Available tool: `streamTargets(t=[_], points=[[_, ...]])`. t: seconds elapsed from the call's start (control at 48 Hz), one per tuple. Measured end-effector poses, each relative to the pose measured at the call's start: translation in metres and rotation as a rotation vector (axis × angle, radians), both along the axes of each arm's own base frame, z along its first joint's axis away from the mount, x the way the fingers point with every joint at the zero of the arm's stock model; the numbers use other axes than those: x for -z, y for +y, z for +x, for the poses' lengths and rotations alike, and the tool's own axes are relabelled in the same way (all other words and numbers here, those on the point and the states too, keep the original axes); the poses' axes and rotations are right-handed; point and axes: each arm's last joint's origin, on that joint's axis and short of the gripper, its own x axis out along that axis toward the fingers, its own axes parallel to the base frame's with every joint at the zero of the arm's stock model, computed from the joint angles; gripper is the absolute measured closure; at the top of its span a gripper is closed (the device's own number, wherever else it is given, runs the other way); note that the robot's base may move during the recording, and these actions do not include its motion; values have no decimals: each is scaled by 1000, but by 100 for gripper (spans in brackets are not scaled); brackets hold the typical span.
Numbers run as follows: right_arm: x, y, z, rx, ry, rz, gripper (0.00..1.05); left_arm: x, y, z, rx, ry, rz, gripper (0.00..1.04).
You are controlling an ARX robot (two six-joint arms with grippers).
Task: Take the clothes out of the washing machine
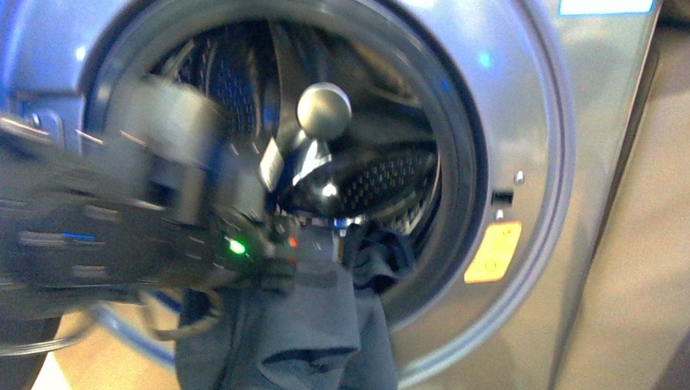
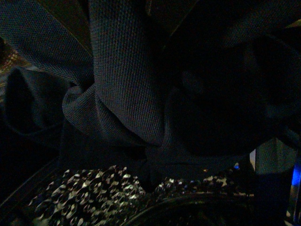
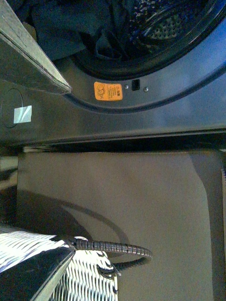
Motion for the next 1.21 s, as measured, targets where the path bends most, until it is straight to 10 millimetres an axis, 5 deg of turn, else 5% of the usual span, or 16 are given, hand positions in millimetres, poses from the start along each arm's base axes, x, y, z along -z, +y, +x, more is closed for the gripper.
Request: streamTargets(t=[0.354, 0.499, 0.687, 1.207], points=[[0, 0, 0, 0, 0, 0, 8, -83, 12, -55, 98, -212, -21, 93], [0, 0, 0, 0, 0, 0, 8, -133, 8, -80, 166, -325, -27, 93], [0, 0, 0, 0, 0, 0, 8, -194, -12, -107, 283, -443, -56, 93], [0, 0, 0, 0, 0, 0, 8, -306, -78, -142, 560, -618, -129, 93]])
